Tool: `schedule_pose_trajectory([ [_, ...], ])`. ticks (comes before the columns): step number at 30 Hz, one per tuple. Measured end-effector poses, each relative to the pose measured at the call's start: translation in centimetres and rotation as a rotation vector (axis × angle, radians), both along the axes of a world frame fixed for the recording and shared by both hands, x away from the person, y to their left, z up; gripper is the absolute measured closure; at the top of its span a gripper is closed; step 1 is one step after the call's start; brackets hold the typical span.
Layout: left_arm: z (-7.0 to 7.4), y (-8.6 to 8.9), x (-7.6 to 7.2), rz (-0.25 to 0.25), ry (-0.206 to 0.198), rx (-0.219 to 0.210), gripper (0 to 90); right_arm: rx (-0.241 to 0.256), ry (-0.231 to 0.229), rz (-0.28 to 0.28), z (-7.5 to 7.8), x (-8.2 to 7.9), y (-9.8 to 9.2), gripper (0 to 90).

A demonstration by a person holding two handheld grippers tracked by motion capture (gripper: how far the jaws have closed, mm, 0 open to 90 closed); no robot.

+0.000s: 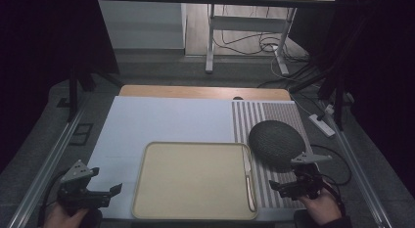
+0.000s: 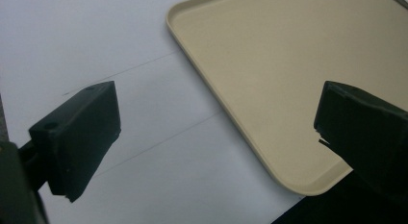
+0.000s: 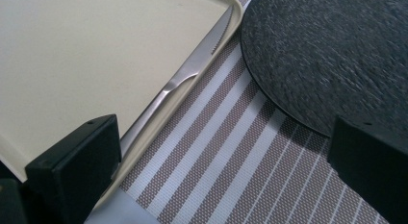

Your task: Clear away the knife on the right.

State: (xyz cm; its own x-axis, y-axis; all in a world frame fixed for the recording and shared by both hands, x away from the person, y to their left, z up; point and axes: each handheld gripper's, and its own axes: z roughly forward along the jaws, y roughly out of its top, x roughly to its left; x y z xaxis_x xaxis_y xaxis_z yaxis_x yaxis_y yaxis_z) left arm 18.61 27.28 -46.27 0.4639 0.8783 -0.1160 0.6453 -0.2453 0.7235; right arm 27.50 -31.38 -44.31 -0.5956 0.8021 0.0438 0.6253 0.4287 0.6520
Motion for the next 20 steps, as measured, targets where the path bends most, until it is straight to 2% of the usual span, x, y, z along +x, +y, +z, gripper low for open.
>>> schedule_pose_trajectory([
  [10, 0.0, 0.1, 0.0, 0.001, 0.002, -0.002, 3.3, 0.016, -0.018, -0.028, 0.3, -0.8, -0.9, 0.0],
  [20, 0.0, 0.1, 0.1, 0.000, 0.003, -0.004, 3.3, 0.020, -0.017, -0.036, 0.4, -1.2, -1.4, 0.0],
])
